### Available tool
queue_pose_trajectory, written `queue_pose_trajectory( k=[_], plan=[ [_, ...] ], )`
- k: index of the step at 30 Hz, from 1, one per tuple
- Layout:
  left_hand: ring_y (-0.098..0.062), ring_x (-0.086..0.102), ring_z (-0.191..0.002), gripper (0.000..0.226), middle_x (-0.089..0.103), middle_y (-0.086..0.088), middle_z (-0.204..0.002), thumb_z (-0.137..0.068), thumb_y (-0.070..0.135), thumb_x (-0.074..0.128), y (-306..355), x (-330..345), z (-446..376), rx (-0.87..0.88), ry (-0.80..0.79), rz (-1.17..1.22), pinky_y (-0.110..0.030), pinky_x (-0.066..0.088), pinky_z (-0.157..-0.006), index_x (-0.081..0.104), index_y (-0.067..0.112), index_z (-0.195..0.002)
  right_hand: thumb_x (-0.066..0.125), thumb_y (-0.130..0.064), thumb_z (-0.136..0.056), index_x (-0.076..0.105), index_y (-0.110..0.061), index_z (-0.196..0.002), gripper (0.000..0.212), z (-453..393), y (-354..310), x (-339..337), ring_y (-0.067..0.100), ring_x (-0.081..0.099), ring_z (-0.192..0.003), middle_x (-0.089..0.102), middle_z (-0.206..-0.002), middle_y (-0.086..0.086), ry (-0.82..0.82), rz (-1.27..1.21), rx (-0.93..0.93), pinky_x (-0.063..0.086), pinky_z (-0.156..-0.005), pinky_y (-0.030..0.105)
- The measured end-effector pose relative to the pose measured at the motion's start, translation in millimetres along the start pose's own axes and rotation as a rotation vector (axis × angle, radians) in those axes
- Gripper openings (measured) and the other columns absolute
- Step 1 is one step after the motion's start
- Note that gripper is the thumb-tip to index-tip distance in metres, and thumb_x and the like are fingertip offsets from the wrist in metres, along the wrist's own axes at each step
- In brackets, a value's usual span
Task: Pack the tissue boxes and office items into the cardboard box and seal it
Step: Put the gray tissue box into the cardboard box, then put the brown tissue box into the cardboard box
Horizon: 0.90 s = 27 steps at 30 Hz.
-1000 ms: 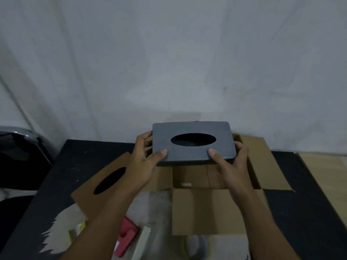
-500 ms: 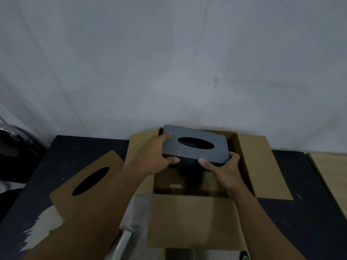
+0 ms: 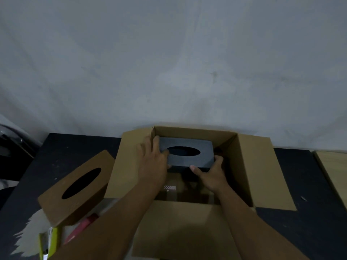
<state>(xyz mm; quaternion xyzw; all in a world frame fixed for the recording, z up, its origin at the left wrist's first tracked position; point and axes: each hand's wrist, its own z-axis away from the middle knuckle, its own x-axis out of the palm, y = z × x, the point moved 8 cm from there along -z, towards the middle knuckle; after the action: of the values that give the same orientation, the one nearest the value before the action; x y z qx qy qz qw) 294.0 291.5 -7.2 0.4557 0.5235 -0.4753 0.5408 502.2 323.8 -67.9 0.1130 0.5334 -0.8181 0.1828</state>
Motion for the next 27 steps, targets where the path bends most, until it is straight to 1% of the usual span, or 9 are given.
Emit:
queue_pose_trajectory(
  k=[6, 10, 13, 16, 18, 20, 23, 25, 27],
  plan=[
    [-0.050, -0.002, -0.153, 0.059, 0.012, -0.013, -0.168, -0.105, 0.050, 0.041, 6.5, 8.4, -4.4, -0.003, -0.132, -0.187, -0.053, 0.029, -0.111, 0.026, 0.029, -0.158, 0.078, -0.038, -0.084, 0.017, -0.027, -0.146, 0.087, 2.8, -1.5, 4.9, 0.028, 0.047, -0.130, 0.043, -0.144, 0.008, 0.023, 0.112, -0.028, 0.050, -0.099, 0.045],
    [-0.055, -0.009, -0.151, 0.059, 0.027, -0.010, -0.164, -0.107, 0.048, 0.037, 6.7, 13.1, -2.7, 0.052, -0.152, -0.246, -0.055, 0.029, -0.110, 0.024, 0.025, -0.160, 0.073, -0.050, -0.085, 0.011, -0.032, -0.149, 0.091, 3.4, 1.4, 6.7, 0.032, 0.047, -0.129, 0.038, -0.148, 0.010, 0.015, 0.205, 0.022, 0.049, -0.099, 0.051],
    [-0.053, -0.012, -0.152, 0.060, 0.026, -0.008, -0.166, -0.106, 0.050, 0.038, 3.4, 14.4, -3.0, 0.072, -0.197, -0.223, -0.056, 0.025, -0.115, 0.027, 0.025, -0.159, 0.071, -0.054, -0.085, 0.009, -0.031, -0.152, 0.095, 3.6, 3.4, 4.8, 0.037, 0.046, -0.130, 0.031, -0.151, 0.013, 0.014, 0.254, 0.089, 0.047, -0.099, 0.048],
    [-0.043, -0.015, -0.155, 0.058, 0.024, -0.004, -0.168, -0.104, 0.049, 0.044, -4.3, 10.1, 5.5, 0.087, -0.178, 0.009, -0.053, 0.017, -0.120, 0.035, 0.027, -0.157, 0.071, -0.054, -0.085, 0.004, -0.029, -0.156, 0.100, 8.8, 0.2, 6.0, 0.040, 0.041, -0.135, 0.021, -0.155, 0.014, 0.025, 0.264, 0.155, 0.044, -0.101, 0.049],
    [-0.031, 0.000, -0.158, 0.051, 0.026, -0.003, -0.168, -0.103, 0.039, 0.054, -17.4, -3.6, 17.1, 0.057, -0.051, 0.403, -0.044, 0.016, -0.122, 0.046, 0.026, -0.152, 0.074, -0.047, -0.085, 0.006, -0.025, -0.156, 0.101, 18.6, -9.9, 6.3, 0.041, 0.038, -0.136, 0.019, -0.154, 0.015, 0.097, 0.286, 0.162, 0.044, -0.103, 0.050],
    [-0.024, 0.024, -0.153, 0.046, 0.037, -0.004, -0.163, -0.101, 0.030, 0.061, -41.6, -21.7, 34.5, -0.025, 0.111, 0.721, -0.037, 0.023, -0.122, 0.054, 0.023, -0.146, 0.075, -0.035, -0.085, 0.015, -0.022, -0.153, 0.091, 35.5, -32.1, 6.7, 0.039, 0.041, -0.131, 0.024, -0.150, 0.014, 0.244, 0.364, 0.056, 0.047, -0.102, 0.051],
    [-0.025, 0.039, -0.145, 0.045, 0.050, -0.007, -0.151, -0.097, 0.024, 0.061, -97.9, -37.2, 73.7, -0.210, 0.276, 0.768, -0.036, 0.032, -0.118, 0.059, 0.014, -0.140, 0.071, -0.017, -0.087, 0.031, -0.023, -0.145, 0.071, 76.8, -80.4, 36.3, 0.028, 0.051, -0.117, 0.030, -0.146, 0.006, 0.352, 0.323, -0.260, 0.055, -0.090, 0.043],
    [-0.028, 0.043, -0.140, 0.050, 0.048, -0.011, -0.149, -0.092, 0.021, 0.066, -136.4, -37.9, 102.2, -0.353, 0.325, 0.804, -0.034, 0.033, -0.112, 0.057, 0.010, -0.140, 0.066, -0.009, -0.088, 0.044, -0.023, -0.134, 0.052, 103.0, -111.2, 71.6, 0.016, 0.051, -0.106, 0.041, -0.135, 0.002, 0.250, 0.268, -0.480, 0.051, -0.079, 0.029],
    [-0.027, 0.043, -0.138, 0.073, 0.034, -0.009, -0.156, -0.083, 0.022, 0.078, -174.8, -28.7, 128.6, -0.499, 0.267, 0.840, -0.032, 0.035, -0.107, 0.047, 0.019, -0.149, 0.061, -0.001, -0.086, 0.055, -0.022, -0.122, 0.042, 124.4, -134.6, 119.8, 0.012, 0.056, -0.102, 0.051, -0.122, -0.002, 0.035, 0.228, -0.642, 0.048, -0.075, 0.019]
  ],
)
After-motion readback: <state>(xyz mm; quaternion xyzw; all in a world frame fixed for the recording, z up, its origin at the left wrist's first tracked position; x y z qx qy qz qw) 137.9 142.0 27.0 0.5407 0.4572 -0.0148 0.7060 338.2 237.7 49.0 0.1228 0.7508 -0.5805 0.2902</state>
